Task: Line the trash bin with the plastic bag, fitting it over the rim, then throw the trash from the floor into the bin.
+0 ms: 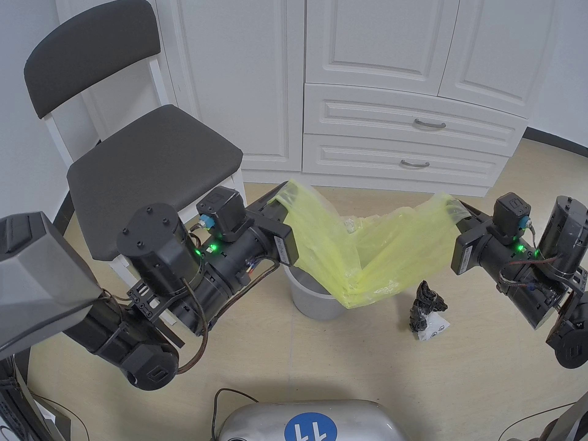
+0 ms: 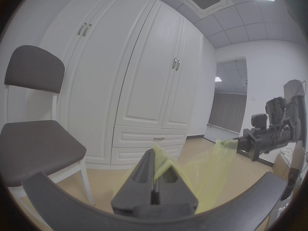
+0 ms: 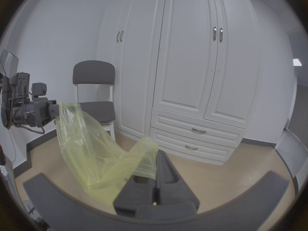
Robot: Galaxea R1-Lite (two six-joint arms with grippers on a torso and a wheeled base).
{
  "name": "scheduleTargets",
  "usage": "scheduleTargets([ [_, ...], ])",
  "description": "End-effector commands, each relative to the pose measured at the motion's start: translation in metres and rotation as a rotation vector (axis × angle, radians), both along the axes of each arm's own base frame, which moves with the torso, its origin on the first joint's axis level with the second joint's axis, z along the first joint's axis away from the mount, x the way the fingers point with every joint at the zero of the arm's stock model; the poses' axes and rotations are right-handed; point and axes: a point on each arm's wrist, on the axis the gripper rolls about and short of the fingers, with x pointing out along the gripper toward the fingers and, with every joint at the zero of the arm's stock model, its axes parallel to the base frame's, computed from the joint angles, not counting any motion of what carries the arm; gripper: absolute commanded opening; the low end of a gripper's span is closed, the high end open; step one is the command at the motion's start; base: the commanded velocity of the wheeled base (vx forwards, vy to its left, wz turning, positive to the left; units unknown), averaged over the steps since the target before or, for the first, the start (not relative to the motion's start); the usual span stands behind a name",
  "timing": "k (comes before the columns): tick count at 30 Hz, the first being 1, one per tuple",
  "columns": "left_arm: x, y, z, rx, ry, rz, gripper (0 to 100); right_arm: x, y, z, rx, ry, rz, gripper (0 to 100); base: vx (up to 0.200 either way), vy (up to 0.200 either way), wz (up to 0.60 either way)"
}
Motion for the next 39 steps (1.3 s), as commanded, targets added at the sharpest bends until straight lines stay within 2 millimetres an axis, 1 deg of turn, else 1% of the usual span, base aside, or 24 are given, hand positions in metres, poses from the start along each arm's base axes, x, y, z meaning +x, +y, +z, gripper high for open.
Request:
scheduleTargets([
  [1, 0.02, -0.025, 0.007, -0.04, -0.042, -0.013, 0, 0.01, 0.026, -0.017, 0.046, 0.02, 0.066, 0, 0.0, 0.0, 0.0],
  [2, 0.024, -0.027, 0.008, -0.041, -0.044, -0.012, 0, 0.011, 0.029, -0.019, 0.056, 0.023, 0.072, 0, 0.0, 0.0, 0.0],
  [3, 0.03, -0.03, 0.011, -0.039, -0.038, -0.009, 0, 0.017, 0.036, -0.021, 0.092, 0.021, 0.085, 0, 0.0, 0.0, 0.0],
  [5, 0.033, -0.031, 0.01, -0.03, -0.018, -0.006, 0, 0.023, 0.042, -0.023, 0.119, 0.02, 0.091, 0, 0.0, 0.0, 0.0],
  [6, 0.037, -0.033, 0.006, -0.038, 0.014, -0.011, 0, 0.03, 0.05, -0.026, 0.15, 0.016, 0.105, 0, 0.0, 0.0, 0.0],
  [8, 0.041, -0.036, 0.0, -0.069, 0.058, -0.023, 0, 0.04, 0.059, -0.031, 0.197, 0.006, 0.115, 0, 0.0, 0.0, 0.0],
  [9, 0.041, -0.036, -0.001, -0.072, 0.062, -0.024, 0, 0.041, 0.06, -0.032, 0.204, 0.004, 0.116, 0, 0.0, 0.0, 0.0],
  [10, 0.046, -0.039, -0.002, -0.089, 0.067, -0.026, 0, 0.048, 0.067, -0.037, 0.236, -0.007, 0.128, 0, 0.0, 0.0, 0.0],
  [12, 0.053, -0.043, -0.006, -0.104, 0.075, -0.013, 0, 0.057, 0.074, -0.044, 0.268, -0.026, 0.137, 0, 0.0, 0.0, 0.0],
  [14, 0.055, -0.043, -0.008, -0.107, 0.079, -0.008, 0, 0.059, 0.075, -0.046, 0.272, -0.03, 0.138, 0, 0.0, 0.0, 0.0],
  [15, 0.063, -0.049, -0.013, -0.128, 0.083, 0.023, 0, 0.067, 0.081, -0.054, 0.29, -0.053, 0.141, 0, 0.0, 0.0, 0.0],
  [16, 0.068, -0.051, -0.015, -0.135, 0.082, 0.034, 0, 0.07, 0.083, -0.059, 0.283, -0.043, 0.143, 0, 0.0, 0.0, 0.0],
  [17, 0.069, -0.052, -0.016, -0.136, 0.081, 0.037, 0, 0.07, 0.084, -0.061, 0.281, -0.04, 0.144, 0, 0.0, 0.0, 0.0],
  [18, 0.074, -0.052, -0.017, -0.142, 0.078, 0.055, 0, 0.073, 0.086, -0.063, 0.282, -0.037, 0.15, 0, 0.0, 0.0, 0.0],
  [21, 0.08, -0.046, -0.019, -0.139, 0.08, 0.077, 0, 0.076, 0.088, -0.064, 0.31, -0.031, 0.157, 0, 0.0, 0.0, 0.0],
  [25, 0.09, -0.04, -0.026, -0.117, 0.105, 0.096, 0, 0.087, 0.089, -0.069, 0.345, -0.025, 0.166, 0, 0.0, 0.0, 0.0],
  [29, 0.103, -0.045, -0.037, -0.126, 0.117, 0.099, 0, 0.102, 0.085, -0.079, 0.355, -0.012, 0.143, 0, 0.0, 0.0, 0.0],
  [31, 0.104, -0.046, -0.038, -0.129, 0.119, 0.099, 0, 0.104, 0.085, -0.079, 0.358, -0.016, 0.14, 0, 0.0, 0.0, 0.0],
  [32, 0.105, -0.047, -0.042, -0.13, 0.127, 0.098, 0, 0.11, 0.081, -0.081, 0.367, -0.015, 0.134, 0, 0.0, 0.0, 0.0],
  [35, 0.108, -0.051, -0.048, -0.145, 0.139, 0.09, 0, 0.119, 0.075, -0.09, 0.377, 0.005, 0.14, 0, 0.0, 0.0, 0.0],
  [39, 0.107, -0.063, -0.057, -0.189, 0.182, 0.052, 0, 0.139, 0.061, -0.102, 0.382, 0.016, 0.123, 0, 0.0, 0.0, 0.0],
])
